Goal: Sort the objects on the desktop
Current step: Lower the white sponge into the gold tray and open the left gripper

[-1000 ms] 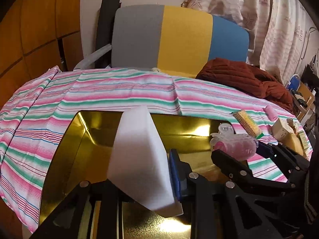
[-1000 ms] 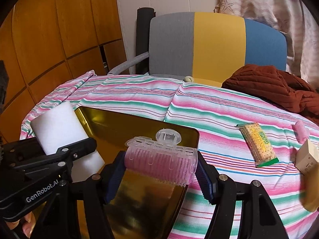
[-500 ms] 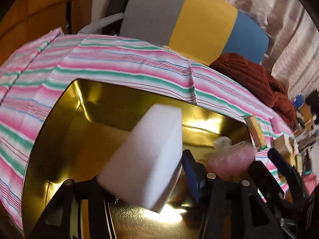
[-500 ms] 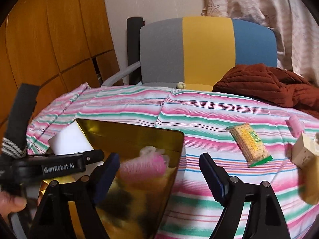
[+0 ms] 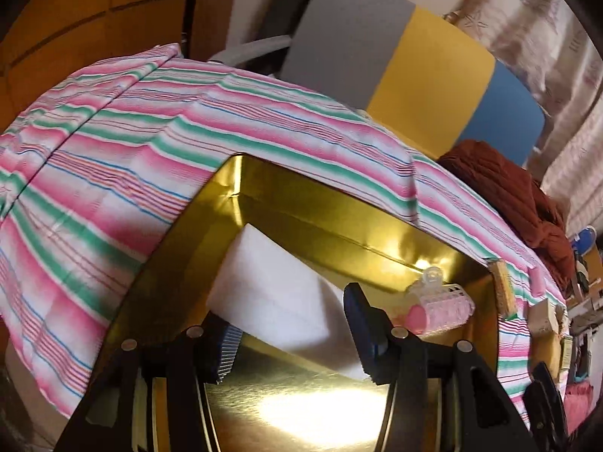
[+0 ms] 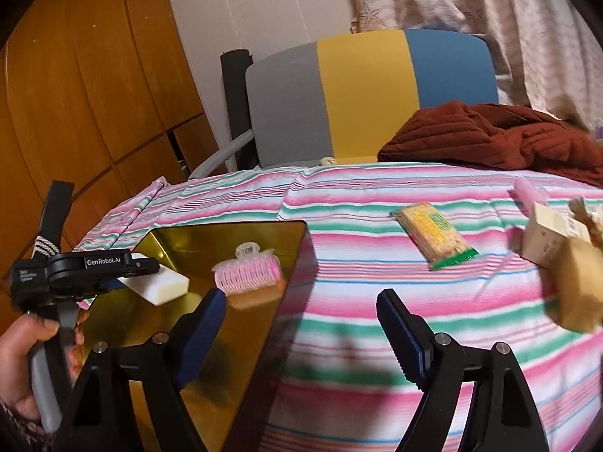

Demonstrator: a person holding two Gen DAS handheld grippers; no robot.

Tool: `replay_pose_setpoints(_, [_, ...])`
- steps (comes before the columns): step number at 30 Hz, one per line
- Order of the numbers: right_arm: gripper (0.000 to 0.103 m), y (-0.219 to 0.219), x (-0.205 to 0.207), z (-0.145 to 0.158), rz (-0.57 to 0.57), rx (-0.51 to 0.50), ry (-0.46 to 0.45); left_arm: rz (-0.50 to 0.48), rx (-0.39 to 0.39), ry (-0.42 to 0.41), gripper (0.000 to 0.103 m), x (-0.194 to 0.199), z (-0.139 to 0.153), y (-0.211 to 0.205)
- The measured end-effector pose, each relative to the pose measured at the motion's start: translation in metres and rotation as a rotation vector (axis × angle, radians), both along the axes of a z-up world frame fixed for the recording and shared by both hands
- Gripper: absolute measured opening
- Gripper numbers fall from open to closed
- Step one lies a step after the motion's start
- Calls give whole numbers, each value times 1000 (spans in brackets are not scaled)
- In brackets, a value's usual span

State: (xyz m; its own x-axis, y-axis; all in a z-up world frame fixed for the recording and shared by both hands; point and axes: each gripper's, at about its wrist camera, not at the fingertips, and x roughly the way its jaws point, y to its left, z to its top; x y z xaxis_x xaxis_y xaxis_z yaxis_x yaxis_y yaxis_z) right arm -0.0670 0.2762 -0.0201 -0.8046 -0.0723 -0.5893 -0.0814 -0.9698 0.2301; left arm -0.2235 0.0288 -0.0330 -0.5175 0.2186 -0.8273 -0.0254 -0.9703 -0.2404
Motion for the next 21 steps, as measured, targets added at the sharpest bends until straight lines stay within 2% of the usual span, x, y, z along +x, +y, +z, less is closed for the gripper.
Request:
replay_pose_setpoints(4, [83, 12, 20, 1, -19, -5, -3, -60, -52, -72, 58, -6, -1, 4])
replay_pose_setpoints(7, [83, 22, 36, 2, -39, -12, 6, -114, -23, -121, 58, -7, 0, 5])
replay_pose_setpoints(11, [83, 41, 60, 1, -87, -17, 14, -29, -95, 3, 58, 8, 20, -3])
replay_pose_setpoints(14, [84, 56, 74, -4, -120, -36, 3, -15, -93, 32, 64, 17, 24, -3])
replay_pose_setpoints(19, [84, 76, 101, -11, -177, -35, 2, 6, -86, 80, 65, 31, 30, -1])
replay_pose_setpoints(21, [84, 84, 111, -15, -197, -24, -5, -35, -48, 107, 65, 46, 32, 11])
